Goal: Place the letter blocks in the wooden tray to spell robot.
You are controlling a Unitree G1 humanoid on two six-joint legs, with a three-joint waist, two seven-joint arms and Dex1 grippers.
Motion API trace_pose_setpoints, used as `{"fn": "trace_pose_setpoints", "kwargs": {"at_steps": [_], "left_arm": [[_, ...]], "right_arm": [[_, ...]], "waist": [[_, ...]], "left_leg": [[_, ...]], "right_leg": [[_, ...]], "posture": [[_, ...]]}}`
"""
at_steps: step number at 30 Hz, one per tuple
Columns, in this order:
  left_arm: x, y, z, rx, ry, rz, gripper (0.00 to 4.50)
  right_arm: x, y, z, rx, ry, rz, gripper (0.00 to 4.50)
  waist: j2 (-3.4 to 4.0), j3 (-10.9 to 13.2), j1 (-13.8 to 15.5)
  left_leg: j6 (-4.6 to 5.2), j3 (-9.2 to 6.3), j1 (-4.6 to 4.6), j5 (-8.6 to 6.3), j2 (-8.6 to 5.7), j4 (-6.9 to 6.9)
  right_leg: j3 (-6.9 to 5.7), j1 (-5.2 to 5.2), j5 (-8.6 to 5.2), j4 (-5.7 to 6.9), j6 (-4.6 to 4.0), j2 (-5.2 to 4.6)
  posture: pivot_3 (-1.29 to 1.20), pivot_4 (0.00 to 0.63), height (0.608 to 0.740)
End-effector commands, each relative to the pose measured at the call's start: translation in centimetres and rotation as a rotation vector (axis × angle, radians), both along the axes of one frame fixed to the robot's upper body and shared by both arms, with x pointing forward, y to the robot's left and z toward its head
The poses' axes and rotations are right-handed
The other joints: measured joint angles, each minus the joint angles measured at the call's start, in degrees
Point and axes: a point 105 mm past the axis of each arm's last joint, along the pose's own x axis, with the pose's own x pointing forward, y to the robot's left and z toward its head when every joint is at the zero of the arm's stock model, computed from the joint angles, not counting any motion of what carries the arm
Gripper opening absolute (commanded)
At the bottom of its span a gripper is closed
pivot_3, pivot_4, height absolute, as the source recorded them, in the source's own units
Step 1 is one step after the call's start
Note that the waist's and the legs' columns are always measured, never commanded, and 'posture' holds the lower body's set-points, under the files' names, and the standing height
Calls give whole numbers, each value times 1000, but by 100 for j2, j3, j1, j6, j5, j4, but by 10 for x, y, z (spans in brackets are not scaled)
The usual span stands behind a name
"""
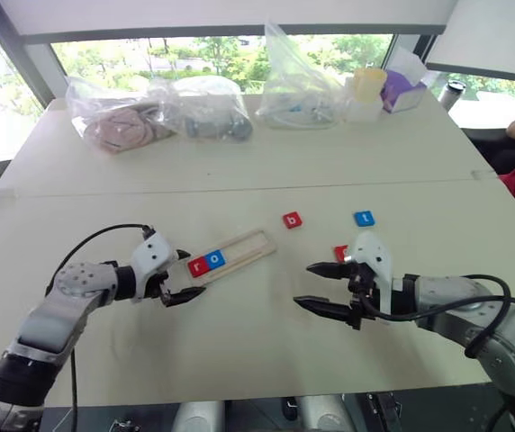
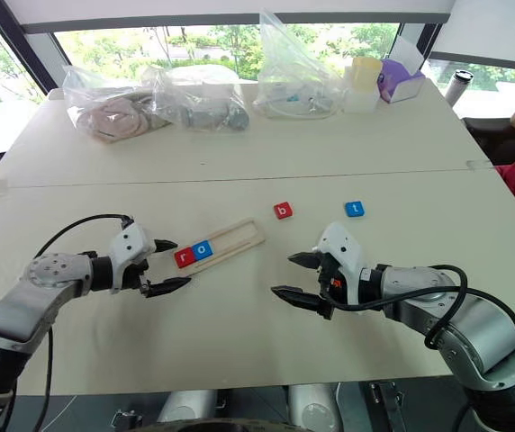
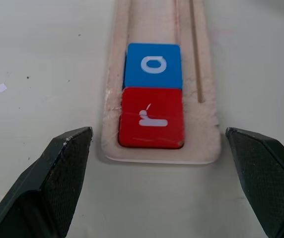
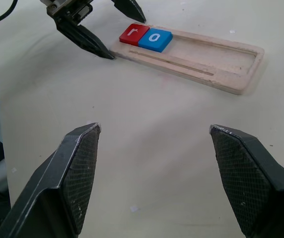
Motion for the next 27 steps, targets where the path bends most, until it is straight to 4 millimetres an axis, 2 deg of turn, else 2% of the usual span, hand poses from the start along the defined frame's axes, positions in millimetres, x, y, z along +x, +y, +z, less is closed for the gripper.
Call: {"fn": "trace_pose_setpoints", "kwargs": {"at_steps": [1,4,7,8,9,12,19,22,27], "left_arm": [[4,-2,-6,24,-26,-6,4500],[0,-7,-12,-1,5,-42,4500],[1,-8,-13,-17,1,-36,3699],[1,-9,-14,-13,4,-42,3294],[0,-9,-15,-10,7,-52,3128],[1,-9,-10,-17,-5,-81,3128],[7,-16,11,37,-54,-341,3128],[7,-21,8,67,-20,-463,3128],[15,-23,-3,114,-7,-519,3128]], "right_arm": [[-3,7,8,11,-46,25,3591],[-2,6,8,9,-50,17,3591],[-1,5,8,8,-53,10,3647],[0,5,8,8,-53,5,3647],[0,4,8,7,-53,1,3647],[2,2,7,5,-54,-12,3647],[6,-3,5,4,-53,-42,3647],[10,-3,5,-7,-76,-53,3647],[10,1,10,14,-101,-74,3647]], "waist": [[0,-4,20],[2,-5,28],[3,-6,35],[3,-7,48],[2,-7,63],[2,-7,88],[2,-7,119],[2,-6,119],[2,-7,106]], "left_leg": [[0,-2,0,0,0,4],[0,-3,2,0,1,15],[0,-3,2,0,1,25],[0,-3,2,0,0,27],[0,-3,2,0,0,29],[0,-2,2,0,1,31],[0,-1,-2,0,-5,31],[0,1,-3,0,-7,31],[2,2,-3,0,-6,32]], "right_leg": [[0,2,0,3,0,0],[0,9,1,6,4,-2],[0,13,-2,7,11,-4],[0,14,-2,7,12,-6],[0,15,-2,7,15,-6],[0,15,0,7,15,-5],[-1,12,4,9,8,3],[-1,12,4,8,7,2],[-1,11,6,9,7,5]], "posture": [[0,150,740],[0,150,740],[0,150,740],[0,150,740],[0,150,740],[0,150,740],[0,150,740],[0,150,740],[0,150,740]]}}
